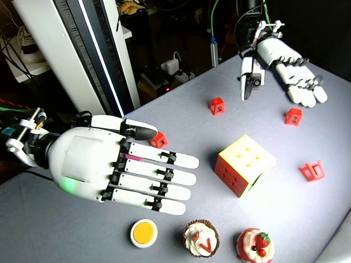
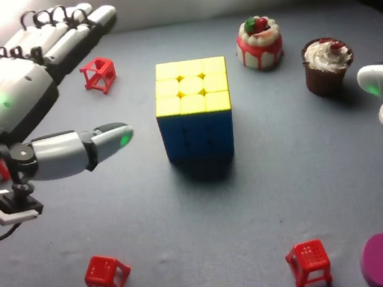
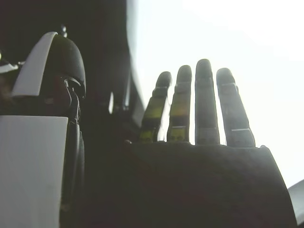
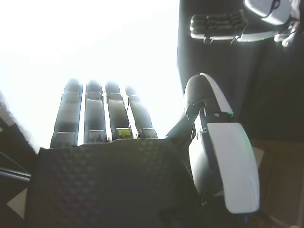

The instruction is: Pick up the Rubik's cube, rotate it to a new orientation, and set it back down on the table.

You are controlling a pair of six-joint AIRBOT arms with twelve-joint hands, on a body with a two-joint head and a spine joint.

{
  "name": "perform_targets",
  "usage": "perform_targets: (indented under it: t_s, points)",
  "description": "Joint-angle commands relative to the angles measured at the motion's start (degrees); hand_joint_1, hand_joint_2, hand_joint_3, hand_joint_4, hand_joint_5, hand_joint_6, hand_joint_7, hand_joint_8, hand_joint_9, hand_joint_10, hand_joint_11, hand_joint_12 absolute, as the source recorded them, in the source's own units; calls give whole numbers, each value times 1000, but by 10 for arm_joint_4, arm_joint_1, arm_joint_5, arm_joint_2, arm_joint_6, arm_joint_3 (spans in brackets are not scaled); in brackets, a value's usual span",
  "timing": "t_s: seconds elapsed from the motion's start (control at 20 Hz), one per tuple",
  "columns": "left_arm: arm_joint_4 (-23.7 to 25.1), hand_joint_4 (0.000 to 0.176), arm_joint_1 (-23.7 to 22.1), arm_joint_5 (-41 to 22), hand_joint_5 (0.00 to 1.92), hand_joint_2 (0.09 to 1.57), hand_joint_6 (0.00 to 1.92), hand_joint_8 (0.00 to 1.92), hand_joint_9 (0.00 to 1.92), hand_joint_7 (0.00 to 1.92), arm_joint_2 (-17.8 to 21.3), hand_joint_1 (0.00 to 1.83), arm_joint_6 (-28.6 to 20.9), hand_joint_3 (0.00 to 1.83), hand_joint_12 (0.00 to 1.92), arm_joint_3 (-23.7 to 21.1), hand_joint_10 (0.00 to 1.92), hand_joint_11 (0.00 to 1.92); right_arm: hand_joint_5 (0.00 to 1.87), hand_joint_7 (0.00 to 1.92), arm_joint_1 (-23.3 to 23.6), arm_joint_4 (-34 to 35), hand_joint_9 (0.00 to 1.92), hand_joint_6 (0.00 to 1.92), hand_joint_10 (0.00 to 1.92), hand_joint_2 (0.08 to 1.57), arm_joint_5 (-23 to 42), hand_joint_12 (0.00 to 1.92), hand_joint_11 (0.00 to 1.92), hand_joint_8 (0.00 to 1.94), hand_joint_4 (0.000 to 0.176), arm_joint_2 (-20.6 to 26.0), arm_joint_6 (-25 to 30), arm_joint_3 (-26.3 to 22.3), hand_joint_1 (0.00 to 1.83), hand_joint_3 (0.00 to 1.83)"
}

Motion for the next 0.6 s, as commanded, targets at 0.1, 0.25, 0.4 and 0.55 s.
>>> perform_targets:
  t_s: [0.1,0.25,0.4,0.55]
  points:
    - [0,76,-12,-59,0,1030,0,0,0,0,-2,554,-5,3,0,5,0,0,0,0,8,5,0,0,0,1258,64,0,0,0,0,-3,3,4,482,21]
    - [8,104,-23,-41,0,979,0,0,0,0,-2,607,-5,0,0,6,0,0,0,0,8,8,0,0,0,1247,59,0,0,0,0,-3,3,4,550,10]
    - [16,103,-48,-3,0,937,0,0,0,0,-10,615,-4,0,0,13,0,0,0,0,4,15,0,0,0,1238,56,0,0,0,0,-4,3,4,598,3]
    - [24,120,-84,66,0,926,0,0,0,0,-37,609,-20,0,0,40,0,0,0,0,-3,27,0,0,0,1245,54,0,0,0,0,-6,3,5,495,5]
